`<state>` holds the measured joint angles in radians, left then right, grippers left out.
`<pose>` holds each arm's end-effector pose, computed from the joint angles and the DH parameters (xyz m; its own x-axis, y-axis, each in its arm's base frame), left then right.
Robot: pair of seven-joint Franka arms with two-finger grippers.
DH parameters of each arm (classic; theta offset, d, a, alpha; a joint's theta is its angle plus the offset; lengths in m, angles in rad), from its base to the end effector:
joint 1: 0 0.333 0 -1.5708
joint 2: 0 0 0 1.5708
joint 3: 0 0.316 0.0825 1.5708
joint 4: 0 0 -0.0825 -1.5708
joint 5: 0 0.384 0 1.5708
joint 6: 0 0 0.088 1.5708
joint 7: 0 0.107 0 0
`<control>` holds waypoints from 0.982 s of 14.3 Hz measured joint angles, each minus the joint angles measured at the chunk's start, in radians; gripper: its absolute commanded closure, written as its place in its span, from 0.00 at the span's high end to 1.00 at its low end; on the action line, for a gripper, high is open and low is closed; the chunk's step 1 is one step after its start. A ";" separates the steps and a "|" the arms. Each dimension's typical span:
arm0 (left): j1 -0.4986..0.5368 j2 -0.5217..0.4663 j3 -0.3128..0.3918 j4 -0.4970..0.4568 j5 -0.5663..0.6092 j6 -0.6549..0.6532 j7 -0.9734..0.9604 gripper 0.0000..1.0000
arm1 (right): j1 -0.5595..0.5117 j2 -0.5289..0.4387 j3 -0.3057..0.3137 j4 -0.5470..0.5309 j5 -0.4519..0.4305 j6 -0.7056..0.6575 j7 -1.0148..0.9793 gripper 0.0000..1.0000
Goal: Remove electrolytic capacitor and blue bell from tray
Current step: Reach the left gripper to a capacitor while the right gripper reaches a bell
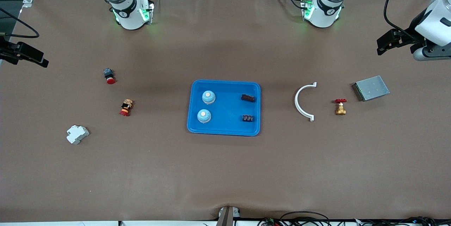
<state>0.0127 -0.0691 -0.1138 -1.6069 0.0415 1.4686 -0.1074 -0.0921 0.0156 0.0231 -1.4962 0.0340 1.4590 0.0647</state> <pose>0.5197 -0.0502 0.6361 0.9979 0.0114 -0.0638 0.0078 -0.9984 -0.0565 0.5471 -0.0340 0.6412 0.9901 -0.1294 -0.0548 -0.1312 -0.9909 -0.0308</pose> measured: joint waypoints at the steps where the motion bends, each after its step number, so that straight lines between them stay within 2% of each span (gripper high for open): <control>1: 0.000 0.000 0.000 0.000 0.000 -0.001 0.000 1.00 | 0.000 0.000 0.000 0.000 0.000 0.000 0.000 1.00; 9: 0.001 0.040 0.001 0.001 0.023 -0.021 -0.004 1.00 | 0.000 0.000 0.001 0.000 0.000 0.000 0.000 1.00; 14: -0.009 0.086 -0.017 -0.026 -0.034 -0.022 -0.134 1.00 | 0.000 0.000 -0.001 0.000 -0.001 0.000 0.000 1.00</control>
<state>0.0041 0.0173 -0.1311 -1.6324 0.0080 1.4467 -0.2415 -0.0924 0.0158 0.0219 -1.4962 0.0334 1.4591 0.0647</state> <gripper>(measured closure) 0.000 0.000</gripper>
